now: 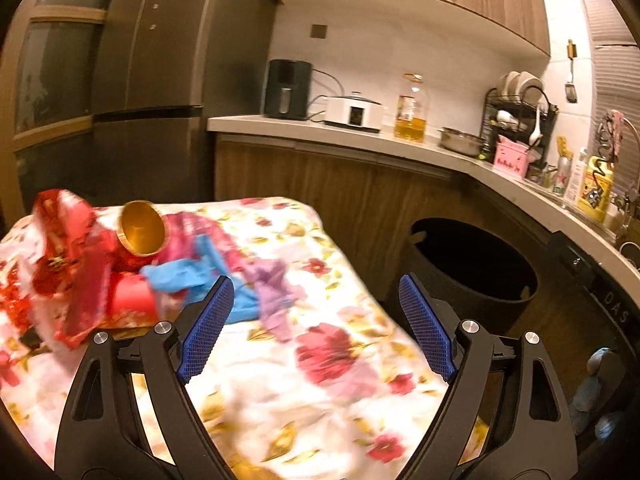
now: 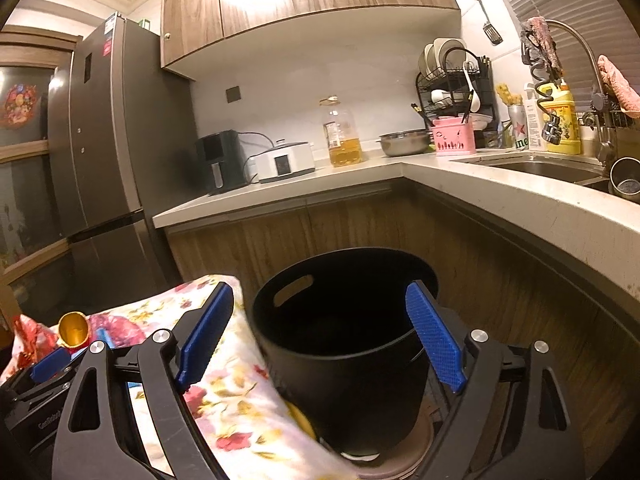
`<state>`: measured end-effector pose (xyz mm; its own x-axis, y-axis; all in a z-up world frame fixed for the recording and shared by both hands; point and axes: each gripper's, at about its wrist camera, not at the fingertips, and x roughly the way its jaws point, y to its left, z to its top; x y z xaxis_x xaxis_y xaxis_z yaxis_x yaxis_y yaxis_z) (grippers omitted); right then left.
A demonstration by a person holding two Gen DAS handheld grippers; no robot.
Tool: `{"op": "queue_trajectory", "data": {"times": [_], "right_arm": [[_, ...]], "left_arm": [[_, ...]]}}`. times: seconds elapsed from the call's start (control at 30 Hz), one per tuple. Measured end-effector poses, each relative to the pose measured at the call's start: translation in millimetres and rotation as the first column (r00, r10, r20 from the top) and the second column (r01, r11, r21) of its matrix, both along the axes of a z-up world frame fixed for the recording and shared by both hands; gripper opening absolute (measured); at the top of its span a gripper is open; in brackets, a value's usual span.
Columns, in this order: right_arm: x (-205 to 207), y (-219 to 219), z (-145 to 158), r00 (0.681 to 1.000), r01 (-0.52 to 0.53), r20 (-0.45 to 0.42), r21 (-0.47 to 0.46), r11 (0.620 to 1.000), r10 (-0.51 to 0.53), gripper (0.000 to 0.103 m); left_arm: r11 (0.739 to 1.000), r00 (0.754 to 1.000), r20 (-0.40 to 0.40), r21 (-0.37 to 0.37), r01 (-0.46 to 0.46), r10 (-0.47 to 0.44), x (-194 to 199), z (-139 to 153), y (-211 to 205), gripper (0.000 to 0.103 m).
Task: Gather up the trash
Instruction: 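Grasp the red-and-white printed bag with the left tool while the right tool moves toward the blue gloves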
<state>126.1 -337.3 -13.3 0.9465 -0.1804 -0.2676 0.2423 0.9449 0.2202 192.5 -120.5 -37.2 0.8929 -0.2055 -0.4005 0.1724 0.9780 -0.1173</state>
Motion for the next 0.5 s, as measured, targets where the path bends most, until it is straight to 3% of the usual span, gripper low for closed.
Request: {"op": "queue_trajectory", "data": {"times": [0.23,0.5], "right_arm": [[0,30,-1,0.998,-0.063,-0.003,0.000,0.998,0.063,0.085],[2,71,-7,0.988,-0.155,-0.013,-0.015,0.988,0.155,0.085]], "left_arm": [[0.990,0.990,0.018,0.015,-0.139,0.138,-16,-5,51,0.083],[0.953,0.952,0.038,0.009,-0.303,0.303,-29,-7,114,0.083]]}}
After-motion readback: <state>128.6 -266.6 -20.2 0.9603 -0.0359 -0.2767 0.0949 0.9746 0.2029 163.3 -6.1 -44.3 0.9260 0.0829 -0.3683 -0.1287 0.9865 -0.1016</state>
